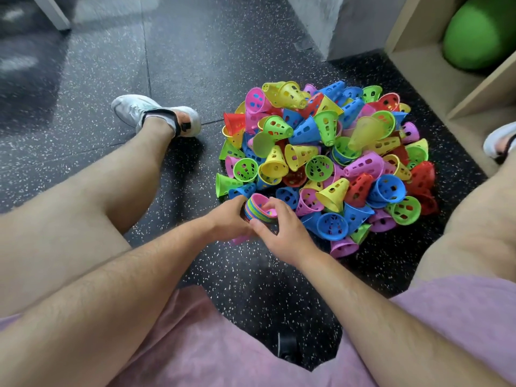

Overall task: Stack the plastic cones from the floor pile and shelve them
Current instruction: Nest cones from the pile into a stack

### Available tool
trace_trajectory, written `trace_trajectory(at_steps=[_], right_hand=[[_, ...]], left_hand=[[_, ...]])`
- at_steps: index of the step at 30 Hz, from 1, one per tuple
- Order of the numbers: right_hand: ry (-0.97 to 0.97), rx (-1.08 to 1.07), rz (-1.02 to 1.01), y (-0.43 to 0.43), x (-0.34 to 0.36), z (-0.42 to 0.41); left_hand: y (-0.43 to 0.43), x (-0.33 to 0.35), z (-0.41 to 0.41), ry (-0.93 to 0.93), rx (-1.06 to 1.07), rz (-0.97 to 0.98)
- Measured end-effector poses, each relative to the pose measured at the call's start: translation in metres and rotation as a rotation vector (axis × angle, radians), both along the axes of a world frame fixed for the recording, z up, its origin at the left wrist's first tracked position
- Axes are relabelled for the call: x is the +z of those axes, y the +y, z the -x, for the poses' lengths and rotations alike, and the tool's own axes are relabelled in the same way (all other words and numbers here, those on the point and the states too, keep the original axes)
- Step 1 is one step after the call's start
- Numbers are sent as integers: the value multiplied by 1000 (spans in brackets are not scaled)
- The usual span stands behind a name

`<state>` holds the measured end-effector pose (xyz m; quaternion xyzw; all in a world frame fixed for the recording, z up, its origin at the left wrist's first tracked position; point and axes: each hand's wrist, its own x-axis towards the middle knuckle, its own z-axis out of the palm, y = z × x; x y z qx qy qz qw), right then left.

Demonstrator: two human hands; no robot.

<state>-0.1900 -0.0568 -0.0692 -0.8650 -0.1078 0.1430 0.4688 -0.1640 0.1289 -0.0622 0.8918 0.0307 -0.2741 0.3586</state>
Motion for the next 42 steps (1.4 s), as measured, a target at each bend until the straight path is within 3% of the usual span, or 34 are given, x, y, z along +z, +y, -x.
trace_trajectory(at_steps=[2,7,12,17,25,30,36,42], right_hand=[[23,-3,-27,0,3,1],[60,-60,-216,3,9,-5],[109,-42,-225,13,-1,-10],[54,-63,17,30,-20,-27],[85,289,500,60,-44,-65],[71,320,682,85,-45,-70],[-48,180,656,73,-44,-62],[-102,3,485,40,-32,-48]], left_hand=[[0,1,1,-9,22,20],[-1,-1,6,-23,14,331],[15,-5,3,49,66,277],[41,-28,0,59,253,231],[75,-43,-13,109,371,115],[76,-39,-15,96,415,114],[74,-38,-15,111,374,109],[65,-22,-11,92,348,105]])
